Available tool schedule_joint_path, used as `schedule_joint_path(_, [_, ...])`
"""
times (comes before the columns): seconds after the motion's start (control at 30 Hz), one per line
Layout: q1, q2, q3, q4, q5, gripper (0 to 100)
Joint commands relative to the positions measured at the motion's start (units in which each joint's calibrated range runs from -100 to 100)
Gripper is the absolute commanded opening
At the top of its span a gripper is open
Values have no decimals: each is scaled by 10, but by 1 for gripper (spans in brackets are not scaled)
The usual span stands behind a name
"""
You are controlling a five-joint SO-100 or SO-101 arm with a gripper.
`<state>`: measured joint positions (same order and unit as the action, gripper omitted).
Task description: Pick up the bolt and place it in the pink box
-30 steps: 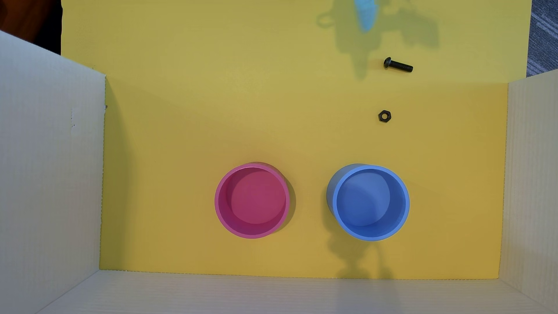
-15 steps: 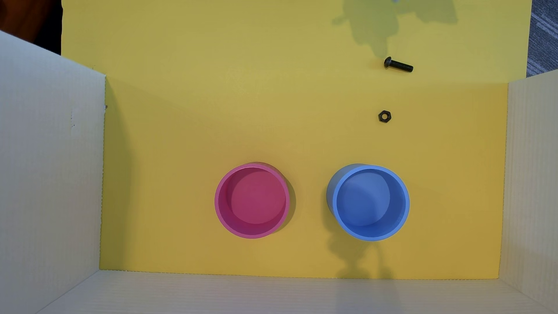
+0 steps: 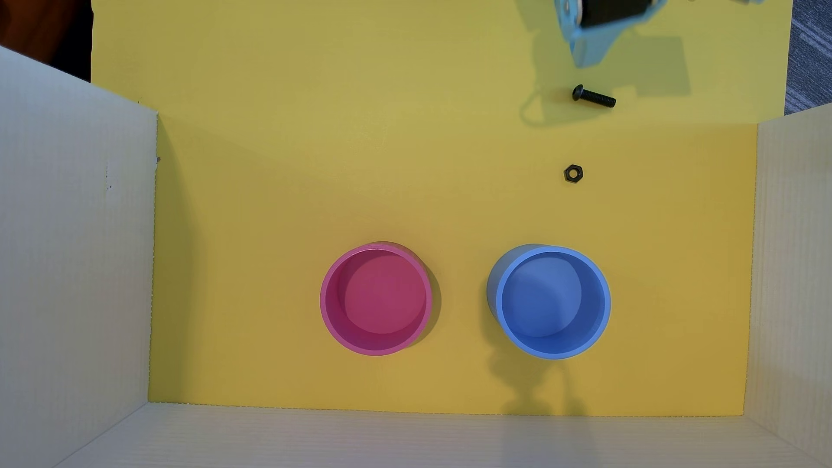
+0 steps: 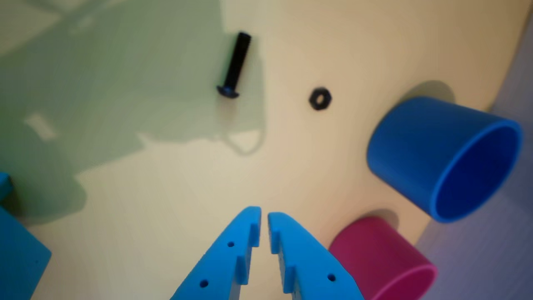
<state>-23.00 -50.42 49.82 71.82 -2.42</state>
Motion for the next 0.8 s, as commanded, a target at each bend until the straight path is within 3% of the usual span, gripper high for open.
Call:
schedule_joint_path(0.0, [-3, 42, -19, -19, -2, 2])
schedule_joint_path(0.43, [-50, 146, -27, -91, -3, 3])
schedule_joint_path(0.63, [-60, 188, -27, -106, -30, 14])
schedule_joint_path(0.77, [-60, 203, -27, -106, -30, 16])
